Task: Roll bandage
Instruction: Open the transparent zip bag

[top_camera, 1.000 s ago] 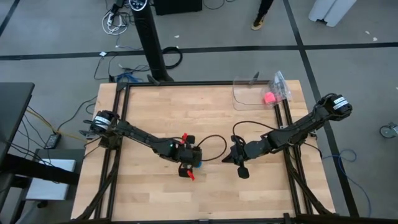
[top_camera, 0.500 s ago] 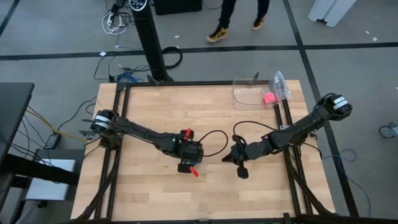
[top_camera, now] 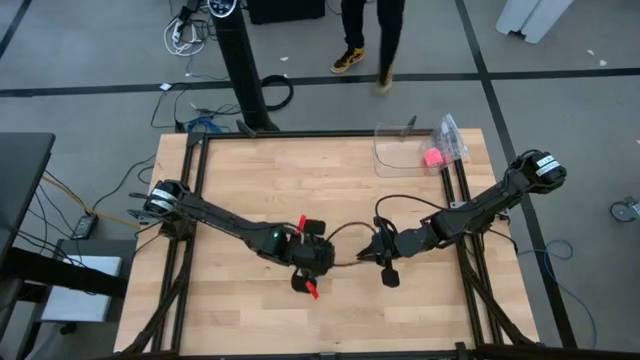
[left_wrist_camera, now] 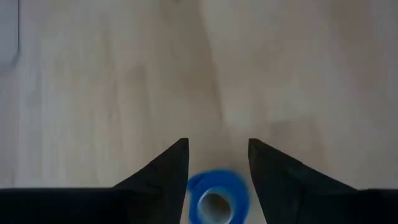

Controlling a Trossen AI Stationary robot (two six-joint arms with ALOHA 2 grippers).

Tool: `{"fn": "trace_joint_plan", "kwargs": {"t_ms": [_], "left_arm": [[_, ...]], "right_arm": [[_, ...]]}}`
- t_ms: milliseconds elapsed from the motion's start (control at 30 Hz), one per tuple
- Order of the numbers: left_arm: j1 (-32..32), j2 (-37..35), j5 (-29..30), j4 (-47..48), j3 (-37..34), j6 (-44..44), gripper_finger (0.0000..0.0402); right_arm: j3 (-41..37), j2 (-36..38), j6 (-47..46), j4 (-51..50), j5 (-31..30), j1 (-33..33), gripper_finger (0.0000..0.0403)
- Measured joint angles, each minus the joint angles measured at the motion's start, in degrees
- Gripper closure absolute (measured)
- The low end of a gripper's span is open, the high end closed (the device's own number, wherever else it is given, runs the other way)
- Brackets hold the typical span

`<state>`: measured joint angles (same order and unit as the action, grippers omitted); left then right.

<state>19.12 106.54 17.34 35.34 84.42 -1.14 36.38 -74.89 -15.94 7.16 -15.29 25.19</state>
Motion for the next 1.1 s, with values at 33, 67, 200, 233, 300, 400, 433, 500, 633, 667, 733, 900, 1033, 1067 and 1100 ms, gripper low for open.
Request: {"fn": "trace_joint_plan", "kwargs": {"t_ms": [33,67,200,233,300,400,433,500,633,667,733,900,1033,1067,1100], "left_arm": [[0.49,0.0,-0.01,-1.45,0.0,0.87,0.0229],[0.98,0.0,-0.18,-3.05,0.0,1.53,0.0229],[2.15,-0.04,-2.94,-8.63,0.0,3.57,0.0229],[2.43,-0.04,-4.04,-9.81,0.0,3.87,0.0229],[2.94,-0.04,-5.91,-11.76,0.0,4.65,0.0229],[4.02,-0.04,-8.23,-12.43,0.0,6.83,0.0229],[4.34,-0.04,-8.31,-12.47,0.0,7.17,0.0229],[4.76,-0.09,-8.55,-12.93,-0.47,7.43,0.0229],[5.0,-0.09,-10.95,-13.35,-2.27,6.63,0.0229],[5.11,-0.09,-12.35,-13.96,-2.96,5.96,0.023],[5.51,-0.09,-14.8,-15.24,-4.49,4.73,0.0235],[6.9,-0.87,-16.19,-13.74,-9.0,1.37,0.0258],[8.48,-4.67,-15.97,-14.89,-14.34,-2.58,0.0282],[8.96,-6.09,-15.47,-15.23,-15.98,-3.95,0.0288],[9.33,-7.65,-15.18,-15.84,-17.7,-5.46,0.0295]], "right_arm": [[0.0,0.0,0.0,0.0,-0.05,0.18,0.0366],[0.0,0.0,0.01,-0.01,-0.12,0.42,0.0366],[0.0,0.0,0.55,0.0,-0.15,1.22,0.0364],[0.0,0.0,0.57,0.03,-0.24,1.39,0.0364],[0.0,0.0,0.58,0.53,-1.12,1.69,0.0364],[-0.11,-0.31,0.91,3.76,-1.67,1.82,0.0367],[-0.31,-0.83,1.41,6.05,-1.68,1.82,0.0369],[-1.09,-2.18,2.63,9.92,-1.49,1.82,0.0375],[-1.31,-7.73,3.99,16.9,-1.15,1.75,0.0388],[-1.31,-9.46,4.31,19.21,-1.12,1.67,0.0392],[-1.33,-13.38,4.64,24.3,-1.05,1.39,0.0399],[-0.42,-22.73,5.56,37.28,-1.49,0.28,0.0399],[2.01,-28.42,5.66,42.01,-1.6,-1.09,0.0401],[2.62,-29.51,5.66,41.95,-1.68,-1.45,0.0401],[3.13,-30.42,5.54,41.96,-2.16,-1.8,0.04]]}}
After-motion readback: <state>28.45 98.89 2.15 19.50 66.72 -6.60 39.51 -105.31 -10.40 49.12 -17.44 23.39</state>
